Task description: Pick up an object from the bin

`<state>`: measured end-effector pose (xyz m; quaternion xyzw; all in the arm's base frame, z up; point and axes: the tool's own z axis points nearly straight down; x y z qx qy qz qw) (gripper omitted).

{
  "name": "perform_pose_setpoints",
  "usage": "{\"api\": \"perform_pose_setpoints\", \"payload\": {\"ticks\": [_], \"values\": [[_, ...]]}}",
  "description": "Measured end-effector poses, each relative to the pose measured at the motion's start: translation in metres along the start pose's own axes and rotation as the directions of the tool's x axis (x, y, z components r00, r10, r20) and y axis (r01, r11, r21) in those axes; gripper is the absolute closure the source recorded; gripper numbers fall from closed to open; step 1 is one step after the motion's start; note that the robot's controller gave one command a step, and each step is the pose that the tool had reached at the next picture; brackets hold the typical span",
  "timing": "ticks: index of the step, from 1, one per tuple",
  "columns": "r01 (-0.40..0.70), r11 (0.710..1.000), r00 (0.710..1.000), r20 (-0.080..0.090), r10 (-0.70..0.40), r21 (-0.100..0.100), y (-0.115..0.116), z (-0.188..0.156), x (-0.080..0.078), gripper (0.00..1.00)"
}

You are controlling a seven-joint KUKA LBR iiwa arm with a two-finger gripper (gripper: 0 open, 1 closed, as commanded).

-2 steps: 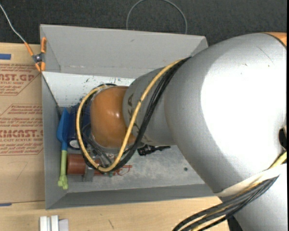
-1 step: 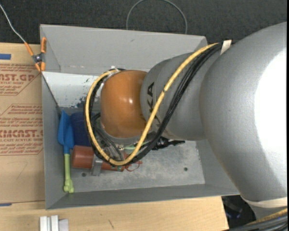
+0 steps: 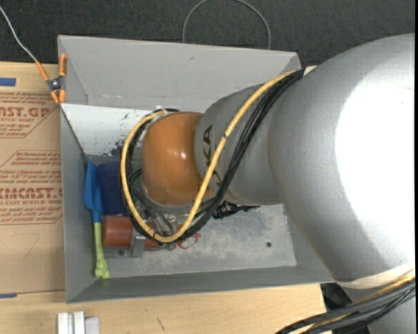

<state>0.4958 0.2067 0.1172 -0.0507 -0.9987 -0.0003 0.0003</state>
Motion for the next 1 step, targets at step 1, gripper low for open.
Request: {"api": "perform_pose_setpoints", "payload": {"ticks": [1], "values": [[0.004,1.0,1.0,-0.01,-0.004,0.003,-0.0022,-0.0702,0.0004,1.0]]}}
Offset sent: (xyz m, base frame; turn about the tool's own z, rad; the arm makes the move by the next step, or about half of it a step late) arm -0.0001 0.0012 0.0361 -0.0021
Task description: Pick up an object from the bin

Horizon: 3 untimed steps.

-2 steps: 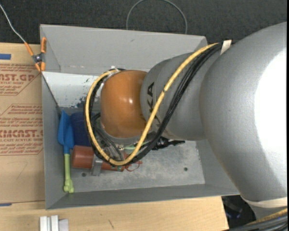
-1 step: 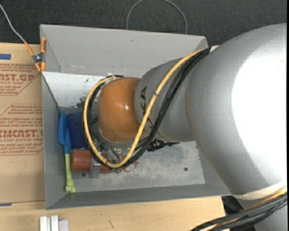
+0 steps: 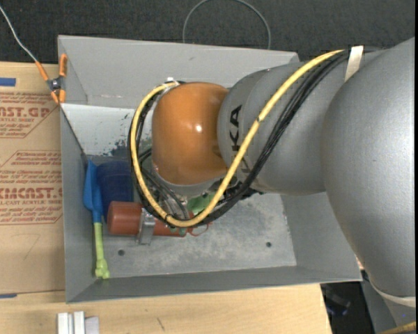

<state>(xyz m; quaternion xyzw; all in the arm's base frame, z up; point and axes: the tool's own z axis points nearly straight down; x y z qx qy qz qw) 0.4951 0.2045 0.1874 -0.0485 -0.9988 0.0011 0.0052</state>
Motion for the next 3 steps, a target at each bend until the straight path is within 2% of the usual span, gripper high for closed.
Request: {"api": "perform_pose_setpoints", "payload": {"ticks": [1,2,3], "values": [[-0.001,1.0,1.0,0.009,0.001,-0.003,0.002,0.005,-0.001,1.0],[0.005,1.0,1.0,-0.001,-0.005,0.0,0.005,-0.07,-0.01,1.0],[-0.01,1.0,1.0,0.01,0.01,-0.004,0.005,0.009,-0.02,1.0]]}}
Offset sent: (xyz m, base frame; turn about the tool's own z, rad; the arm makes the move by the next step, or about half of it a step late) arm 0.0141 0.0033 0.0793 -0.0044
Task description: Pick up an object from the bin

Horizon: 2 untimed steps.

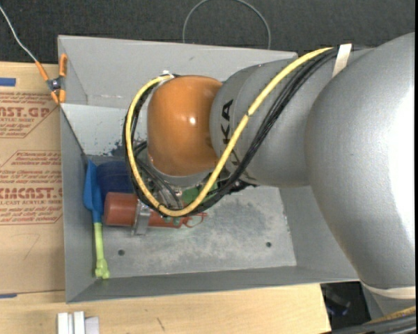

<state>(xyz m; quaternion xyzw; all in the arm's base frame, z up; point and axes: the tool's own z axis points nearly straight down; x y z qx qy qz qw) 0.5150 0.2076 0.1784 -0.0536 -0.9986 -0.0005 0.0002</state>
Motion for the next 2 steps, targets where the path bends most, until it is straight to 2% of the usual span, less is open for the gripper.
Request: {"api": "perform_pose_setpoints", "payload": {"ticks": [1,2], "values": [[-0.072,0.997,0.997,-0.01,0.072,0.003,0.009,0.02,-0.009,1.0],[-0.026,1.0,1.0,-0.004,0.026,0.001,0.001,-0.078,-0.011,1.0]]}}
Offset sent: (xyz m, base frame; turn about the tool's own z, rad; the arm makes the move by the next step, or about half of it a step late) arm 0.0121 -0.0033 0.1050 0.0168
